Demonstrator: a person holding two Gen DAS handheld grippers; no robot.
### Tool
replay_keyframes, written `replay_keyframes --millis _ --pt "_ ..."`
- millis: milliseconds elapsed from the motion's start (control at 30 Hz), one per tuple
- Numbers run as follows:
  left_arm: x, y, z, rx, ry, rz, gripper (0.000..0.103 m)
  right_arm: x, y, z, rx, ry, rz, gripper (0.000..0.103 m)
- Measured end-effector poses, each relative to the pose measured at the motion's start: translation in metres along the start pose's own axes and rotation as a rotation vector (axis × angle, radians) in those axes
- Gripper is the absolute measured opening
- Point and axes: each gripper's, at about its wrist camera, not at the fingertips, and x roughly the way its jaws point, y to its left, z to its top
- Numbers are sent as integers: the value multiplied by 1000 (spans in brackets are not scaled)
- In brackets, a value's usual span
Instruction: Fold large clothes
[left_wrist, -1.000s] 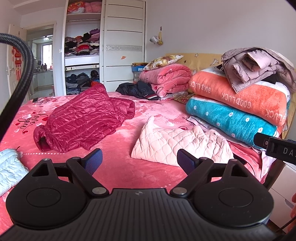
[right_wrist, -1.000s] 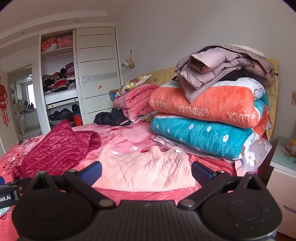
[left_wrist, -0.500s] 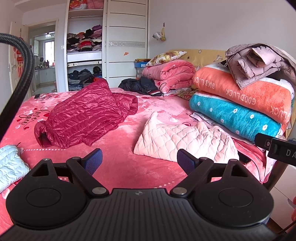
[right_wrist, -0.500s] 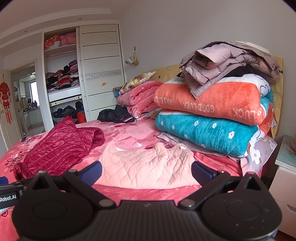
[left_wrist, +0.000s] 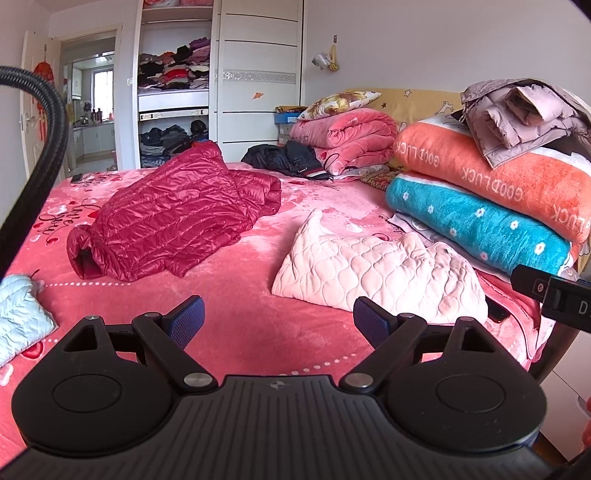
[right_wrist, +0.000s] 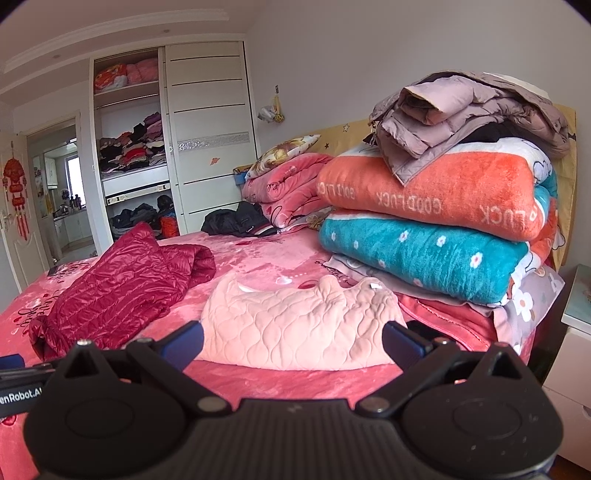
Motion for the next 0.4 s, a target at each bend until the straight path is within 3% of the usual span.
replay_keyframes --millis 233,400 --pt "17 4 -9 -16 28 -46 103 15 0 -11 3 21 19 102" --pt "37 14 -19 -31 66 -36 103 37 8 -20 -9 47 46 102"
